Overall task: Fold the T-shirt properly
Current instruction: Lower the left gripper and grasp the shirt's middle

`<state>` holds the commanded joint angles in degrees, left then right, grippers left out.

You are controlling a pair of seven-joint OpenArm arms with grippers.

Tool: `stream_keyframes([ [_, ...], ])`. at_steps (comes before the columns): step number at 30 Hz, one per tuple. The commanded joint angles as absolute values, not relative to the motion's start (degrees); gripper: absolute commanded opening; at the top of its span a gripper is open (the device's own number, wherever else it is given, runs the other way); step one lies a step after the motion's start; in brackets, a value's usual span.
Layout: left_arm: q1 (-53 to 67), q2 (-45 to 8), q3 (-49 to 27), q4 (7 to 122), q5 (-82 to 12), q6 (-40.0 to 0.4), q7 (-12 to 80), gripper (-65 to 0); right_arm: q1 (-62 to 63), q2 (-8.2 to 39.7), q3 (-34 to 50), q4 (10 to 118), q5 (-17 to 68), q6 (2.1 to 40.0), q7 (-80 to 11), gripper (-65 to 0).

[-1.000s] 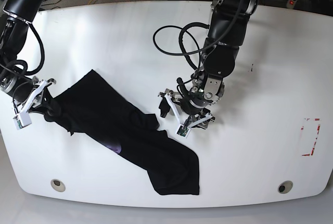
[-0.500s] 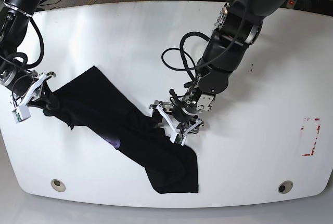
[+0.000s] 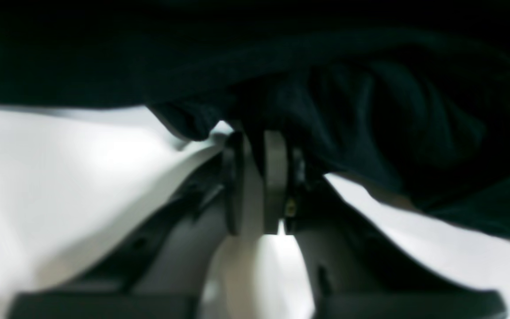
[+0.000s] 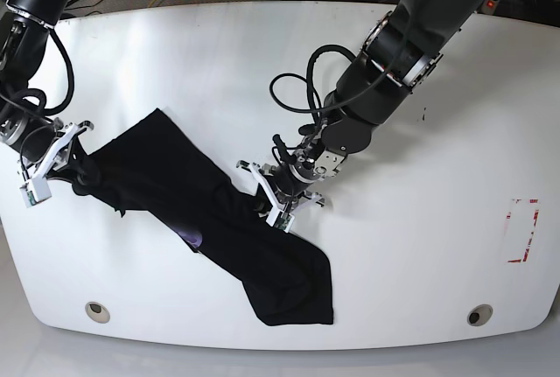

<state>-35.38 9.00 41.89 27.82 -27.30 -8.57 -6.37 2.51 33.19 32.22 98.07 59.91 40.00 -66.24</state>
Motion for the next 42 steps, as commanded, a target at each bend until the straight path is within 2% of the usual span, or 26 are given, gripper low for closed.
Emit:
stream_keyframes([
  [2, -33.71, 9.0, 41.89, 30.55, -27.3, -8.57, -6.2, -62.6, 2.51, 33.19, 32.22, 98.07, 59.91, 40.0, -66.24, -65.0],
  [8, -30.81, 3.65, 40.75, 40.92, -27.38, -8.57, -3.03, -62.5, 2.59, 33.19, 32.22, 98.07, 59.91, 40.0, -66.15, -65.0],
  [12, -29.14, 3.21, 36.26, 43.91, -27.21, -8.84, -0.57, -61.9, 2.59, 33.1, 32.22, 98.07, 59.91, 40.0, -66.15, -65.0],
  [17, -28.35, 3.12, 35.74, 45.76, -27.12, -8.92, 1.01, -61.0, 2.59, 33.1, 32.22, 98.07, 59.91, 40.0, -66.15, -65.0],
  [19, -28.35, 3.12, 35.74, 45.41, -27.21, -8.75, 1.01, -53.7, 2.59, 33.1, 32.22, 98.07, 59.91, 40.0, -66.15, -65.0],
  [23, -28.35, 3.56, 35.74, 42.95, -27.3, -8.57, 1.01, -28.1, 2.59, 33.1, 32.22, 98.07, 59.91, 40.0, -66.15, -65.0],
  [25, -28.35, 3.91, 35.74, 42.07, -27.3, -7.87, 0.92, -18.9, 2.59, 33.1, 32.22, 98.07, 59.91, 40.0, -66.15, -65.0],
  [26, -28.53, 4.97, 35.74, 41.36, -27.3, -6.11, 0.92, -15.8, 2.59, 33.1, 32.22, 97.98, 59.91, 40.0, -66.15, -65.0],
  [30, -31.52, 7.16, 35.74, 36.7, -27.3, 0.48, 0.92, -14.6, 2.59, 32.04, 32.22, 97.98, 59.91, 40.0, -66.15, -65.0],
  [33, -34.24, 8.92, 35.74, 31.6, -27.3, 0.84, 0.66, -14.6, 2.59, 31.69, 32.22, 97.98, 59.91, 40.0, -66.15, -65.0],
  [39, -38.81, 9.0, 36.18, 22.37, -27.12, 1.01, -6.81, -14.6, 2.51, 31.52, 32.22, 97.98, 59.91, 40.0, -66.15, -65.0],
  [42, -41.63, 9.0, 36.18, 17.89, -27.21, 1.71, -7.08, -14.7, 2.51, 31.52, 32.22, 97.98, 59.91, 40.0, -66.15, -65.0],
])
